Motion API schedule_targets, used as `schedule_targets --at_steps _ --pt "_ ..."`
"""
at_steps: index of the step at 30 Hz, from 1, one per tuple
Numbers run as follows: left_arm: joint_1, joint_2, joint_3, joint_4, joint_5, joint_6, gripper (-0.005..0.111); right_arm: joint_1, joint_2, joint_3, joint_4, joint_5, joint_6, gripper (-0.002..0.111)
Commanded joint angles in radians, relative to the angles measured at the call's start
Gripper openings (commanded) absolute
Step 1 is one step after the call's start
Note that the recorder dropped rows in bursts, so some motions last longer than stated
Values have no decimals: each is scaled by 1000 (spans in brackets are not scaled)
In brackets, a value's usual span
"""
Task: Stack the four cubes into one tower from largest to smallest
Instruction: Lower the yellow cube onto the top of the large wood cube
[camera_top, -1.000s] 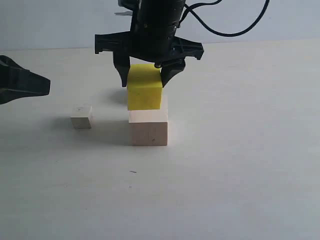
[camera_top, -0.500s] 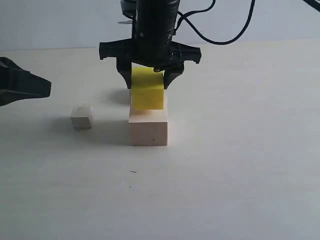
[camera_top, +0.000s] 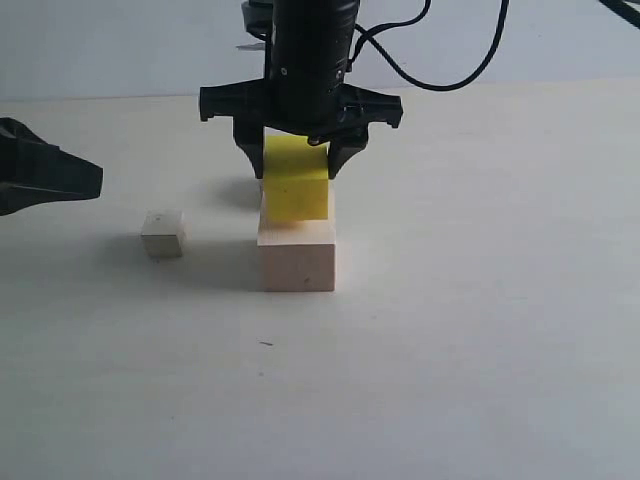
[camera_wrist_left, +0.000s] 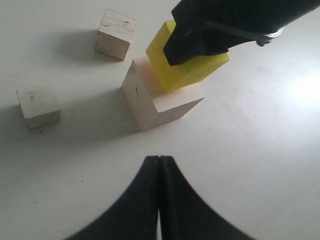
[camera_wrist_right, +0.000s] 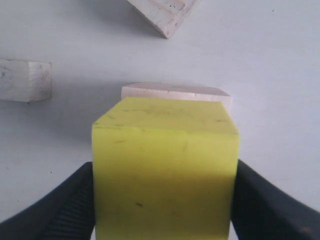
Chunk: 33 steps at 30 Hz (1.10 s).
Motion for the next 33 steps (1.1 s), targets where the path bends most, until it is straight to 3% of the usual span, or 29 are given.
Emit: schedule_targets --at_steps 1,33 --pt "2 -8 4 1 0 -5 0 3 -4 -9 0 -4 -8 0" --pt "2 -8 4 1 -7 -5 0 3 -2 -7 20 -4 -20 0"
